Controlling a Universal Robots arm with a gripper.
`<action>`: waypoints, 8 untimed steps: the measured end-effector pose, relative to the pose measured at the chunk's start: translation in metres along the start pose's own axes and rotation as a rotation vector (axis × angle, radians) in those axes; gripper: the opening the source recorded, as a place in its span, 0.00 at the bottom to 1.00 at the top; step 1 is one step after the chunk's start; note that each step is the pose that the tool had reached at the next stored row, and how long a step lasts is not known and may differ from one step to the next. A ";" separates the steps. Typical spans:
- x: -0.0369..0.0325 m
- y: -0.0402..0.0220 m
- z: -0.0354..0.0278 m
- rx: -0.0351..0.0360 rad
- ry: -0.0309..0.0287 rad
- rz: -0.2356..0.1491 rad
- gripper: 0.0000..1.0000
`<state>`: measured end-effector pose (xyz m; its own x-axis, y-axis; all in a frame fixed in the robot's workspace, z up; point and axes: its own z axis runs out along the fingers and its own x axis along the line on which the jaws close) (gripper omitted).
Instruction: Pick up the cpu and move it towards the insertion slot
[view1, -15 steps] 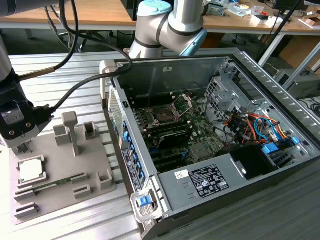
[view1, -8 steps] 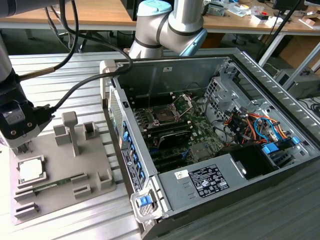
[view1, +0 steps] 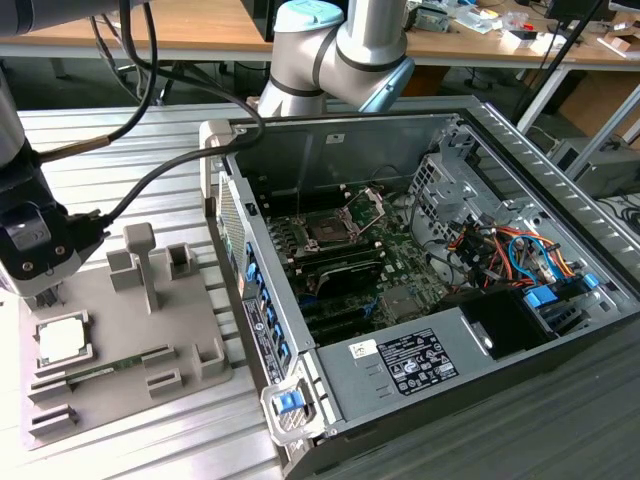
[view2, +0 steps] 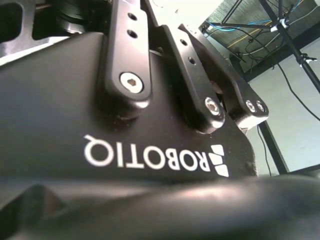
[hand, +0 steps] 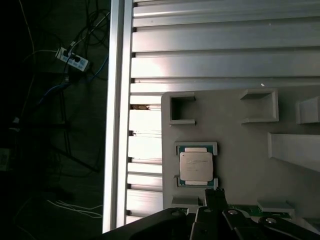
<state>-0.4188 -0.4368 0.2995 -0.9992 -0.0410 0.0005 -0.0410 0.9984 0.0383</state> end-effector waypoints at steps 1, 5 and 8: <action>0.0000 0.0000 0.0001 0.0000 0.0000 0.000 0.11; 0.0000 -0.0001 0.0028 0.0000 0.0000 0.000 0.11; 0.0000 -0.0002 0.0047 0.0000 0.0000 0.000 0.11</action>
<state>-0.4188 -0.4368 0.2949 -0.9992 -0.0410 0.0005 -0.0410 0.9984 0.0383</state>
